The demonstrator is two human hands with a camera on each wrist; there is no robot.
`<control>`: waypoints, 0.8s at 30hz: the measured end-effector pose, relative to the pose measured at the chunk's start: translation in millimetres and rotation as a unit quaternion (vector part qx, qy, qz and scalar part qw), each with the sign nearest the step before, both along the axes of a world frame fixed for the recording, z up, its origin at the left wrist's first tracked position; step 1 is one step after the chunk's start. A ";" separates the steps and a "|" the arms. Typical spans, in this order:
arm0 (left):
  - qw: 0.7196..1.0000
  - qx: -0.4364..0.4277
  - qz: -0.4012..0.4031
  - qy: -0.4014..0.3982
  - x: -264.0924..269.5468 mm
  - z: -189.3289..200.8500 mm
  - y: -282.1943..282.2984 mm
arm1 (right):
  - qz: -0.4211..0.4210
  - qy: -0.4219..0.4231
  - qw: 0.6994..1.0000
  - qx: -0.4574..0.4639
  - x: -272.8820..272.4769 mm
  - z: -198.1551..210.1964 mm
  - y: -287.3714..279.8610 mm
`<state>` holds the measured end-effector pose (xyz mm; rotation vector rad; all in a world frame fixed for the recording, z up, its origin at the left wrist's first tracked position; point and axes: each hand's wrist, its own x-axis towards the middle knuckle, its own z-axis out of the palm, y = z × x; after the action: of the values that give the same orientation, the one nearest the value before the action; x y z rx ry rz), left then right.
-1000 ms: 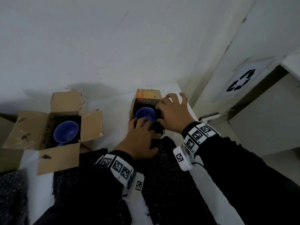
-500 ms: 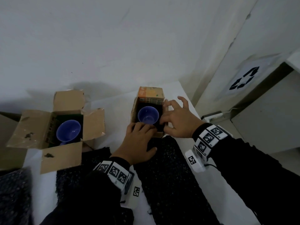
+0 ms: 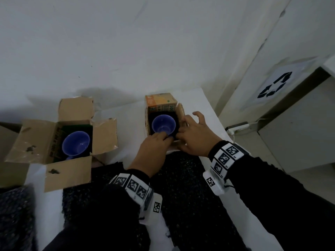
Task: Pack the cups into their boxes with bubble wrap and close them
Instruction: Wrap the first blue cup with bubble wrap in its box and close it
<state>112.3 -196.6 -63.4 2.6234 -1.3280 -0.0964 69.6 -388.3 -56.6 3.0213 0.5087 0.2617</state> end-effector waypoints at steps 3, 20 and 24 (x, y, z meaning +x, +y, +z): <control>0.999 0.021 -0.003 -0.029 -3.0 2.7 -2.1 | -0.003 -0.004 0.999 -0.041 8.1 3.7 -2.9; 0.982 0.157 0.080 -0.070 -1.9 20.3 -3.2 | -0.063 0.009 0.998 -0.028 0.0 -5.2 7.9; 0.988 0.091 0.078 -0.092 -9.6 16.3 6.3 | -0.070 -0.013 0.997 0.014 -15.5 1.6 6.8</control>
<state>102.7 -190.2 -47.1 2.9433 -1.2143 0.0529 54.1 -381.5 -55.0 3.0589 0.2909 0.3005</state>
